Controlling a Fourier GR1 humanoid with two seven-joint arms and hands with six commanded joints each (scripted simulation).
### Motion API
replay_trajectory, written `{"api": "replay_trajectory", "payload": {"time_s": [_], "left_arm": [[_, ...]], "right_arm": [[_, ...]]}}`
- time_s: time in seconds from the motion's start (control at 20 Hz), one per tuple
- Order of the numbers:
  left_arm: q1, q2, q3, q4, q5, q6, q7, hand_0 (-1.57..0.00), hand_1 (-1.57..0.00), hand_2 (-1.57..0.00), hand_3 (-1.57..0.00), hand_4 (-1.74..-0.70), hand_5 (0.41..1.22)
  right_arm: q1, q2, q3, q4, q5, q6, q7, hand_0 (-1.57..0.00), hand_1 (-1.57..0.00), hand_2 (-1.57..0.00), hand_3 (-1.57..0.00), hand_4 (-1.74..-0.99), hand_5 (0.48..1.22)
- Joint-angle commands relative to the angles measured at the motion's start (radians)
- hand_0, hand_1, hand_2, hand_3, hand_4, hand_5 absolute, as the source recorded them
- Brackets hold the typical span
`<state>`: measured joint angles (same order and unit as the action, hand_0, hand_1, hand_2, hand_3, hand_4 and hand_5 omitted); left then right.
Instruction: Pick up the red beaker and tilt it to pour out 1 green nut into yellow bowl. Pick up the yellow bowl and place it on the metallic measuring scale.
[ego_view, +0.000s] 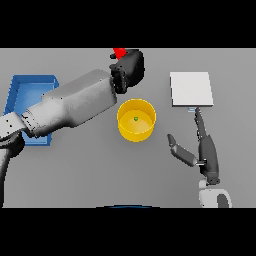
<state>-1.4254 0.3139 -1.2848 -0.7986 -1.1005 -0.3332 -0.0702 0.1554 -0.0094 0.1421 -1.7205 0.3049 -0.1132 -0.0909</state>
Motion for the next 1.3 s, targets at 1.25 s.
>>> {"api": "replay_trajectory", "payload": {"time_s": [1.25], "left_arm": [[0.467,0.476,0.804,-0.051,1.013,0.559,0.505,-1.57,-1.57,-1.57,-1.46,-1.74,1.221]], "right_arm": [[-0.028,-0.056,-0.024,0.035,-0.059,0.061,-0.060,0.00,0.00,0.00,0.00,-1.210,0.631]]}}
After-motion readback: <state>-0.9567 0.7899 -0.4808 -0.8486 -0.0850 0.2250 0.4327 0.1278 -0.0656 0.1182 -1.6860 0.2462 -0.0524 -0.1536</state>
